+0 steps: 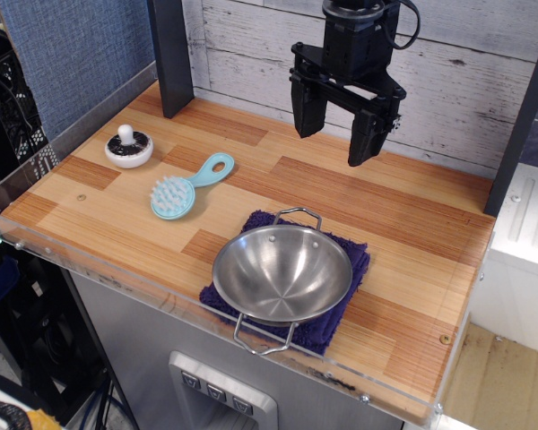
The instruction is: Move white toy to the center of the table
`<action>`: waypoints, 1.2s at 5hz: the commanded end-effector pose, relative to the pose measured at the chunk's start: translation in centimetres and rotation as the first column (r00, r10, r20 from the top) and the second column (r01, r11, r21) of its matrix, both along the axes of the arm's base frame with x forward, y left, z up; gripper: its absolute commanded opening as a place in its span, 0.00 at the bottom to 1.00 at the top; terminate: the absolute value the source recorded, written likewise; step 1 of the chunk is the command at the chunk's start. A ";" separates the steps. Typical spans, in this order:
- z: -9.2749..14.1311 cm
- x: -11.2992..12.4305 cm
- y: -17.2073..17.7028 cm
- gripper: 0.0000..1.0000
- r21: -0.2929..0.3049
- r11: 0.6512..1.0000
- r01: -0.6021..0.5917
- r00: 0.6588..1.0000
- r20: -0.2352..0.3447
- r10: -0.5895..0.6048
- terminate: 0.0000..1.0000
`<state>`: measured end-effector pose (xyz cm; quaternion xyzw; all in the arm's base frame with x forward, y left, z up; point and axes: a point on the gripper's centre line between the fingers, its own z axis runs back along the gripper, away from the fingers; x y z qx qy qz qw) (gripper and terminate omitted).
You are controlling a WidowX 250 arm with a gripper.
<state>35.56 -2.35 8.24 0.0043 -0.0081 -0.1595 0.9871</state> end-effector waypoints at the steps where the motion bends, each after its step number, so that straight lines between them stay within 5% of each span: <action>1: 0.0 0.0 0.0 1.00 0.000 1.000 0.000 1.000 0.000 0.000 0.00; 3: -1.3 0.5 6.5 1.00 -0.015 0.989 -0.149 0.989 0.013 0.149 0.00; 4: -0.7 -1.1 11.3 1.00 -0.049 0.974 -0.220 0.974 0.053 0.222 0.00; 6: -0.3 -3.9 17.1 1.00 -0.005 0.943 -0.332 0.939 0.096 0.331 0.00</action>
